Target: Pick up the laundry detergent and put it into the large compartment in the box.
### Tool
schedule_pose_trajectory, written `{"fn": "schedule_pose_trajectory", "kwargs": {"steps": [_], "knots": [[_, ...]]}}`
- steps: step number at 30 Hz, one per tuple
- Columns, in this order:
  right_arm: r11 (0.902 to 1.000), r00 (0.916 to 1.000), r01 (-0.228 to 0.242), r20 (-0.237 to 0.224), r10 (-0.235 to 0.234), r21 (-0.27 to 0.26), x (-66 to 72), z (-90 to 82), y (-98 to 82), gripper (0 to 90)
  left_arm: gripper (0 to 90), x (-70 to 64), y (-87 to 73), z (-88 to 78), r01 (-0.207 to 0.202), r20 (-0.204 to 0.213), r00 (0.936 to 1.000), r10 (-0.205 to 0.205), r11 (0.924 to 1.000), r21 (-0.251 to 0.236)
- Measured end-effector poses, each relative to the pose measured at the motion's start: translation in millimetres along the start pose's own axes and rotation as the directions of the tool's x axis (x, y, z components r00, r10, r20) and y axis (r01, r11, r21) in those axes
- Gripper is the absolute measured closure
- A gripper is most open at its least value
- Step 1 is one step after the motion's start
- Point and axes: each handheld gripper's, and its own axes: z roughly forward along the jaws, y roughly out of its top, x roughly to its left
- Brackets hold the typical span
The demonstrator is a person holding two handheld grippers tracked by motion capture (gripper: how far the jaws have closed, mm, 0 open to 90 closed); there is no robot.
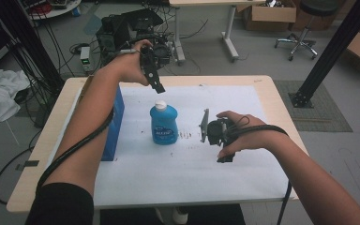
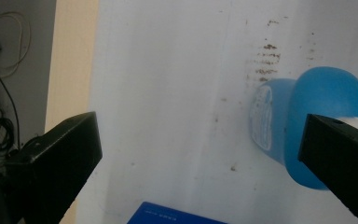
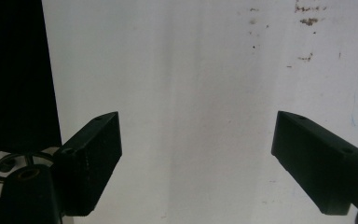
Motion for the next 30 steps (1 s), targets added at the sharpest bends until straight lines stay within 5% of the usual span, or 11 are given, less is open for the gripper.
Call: {"fn": "schedule_pose_trajectory", "kwargs": {"steps": [11,21,30], "knots": [[1.0000,1.0000,0.007,0.002,-0.007,0.002,1.2,-1.4,-3.0,16.1,0.1,-20.0,-9.5,-19.9,-0.048,0.017,0.9987,0.049,0.9981,-0.039],[0.9998,0.9998,0.017,0.007,-0.017,-0.006,4.0,-1.2,-0.4,16.1,0.1,-34.7,-21.9,-21.7,-0.072,0.046,0.9961,0.075,0.9954,-0.063],[0.9999,0.9999,0.012,0.012,-0.012,-0.001,7.5,-1.9,0.1,16.1,0.1,-49.3,-25.5,-18.0,-0.117,0.066,0.9907,0.119,0.9924,-0.039]]}}
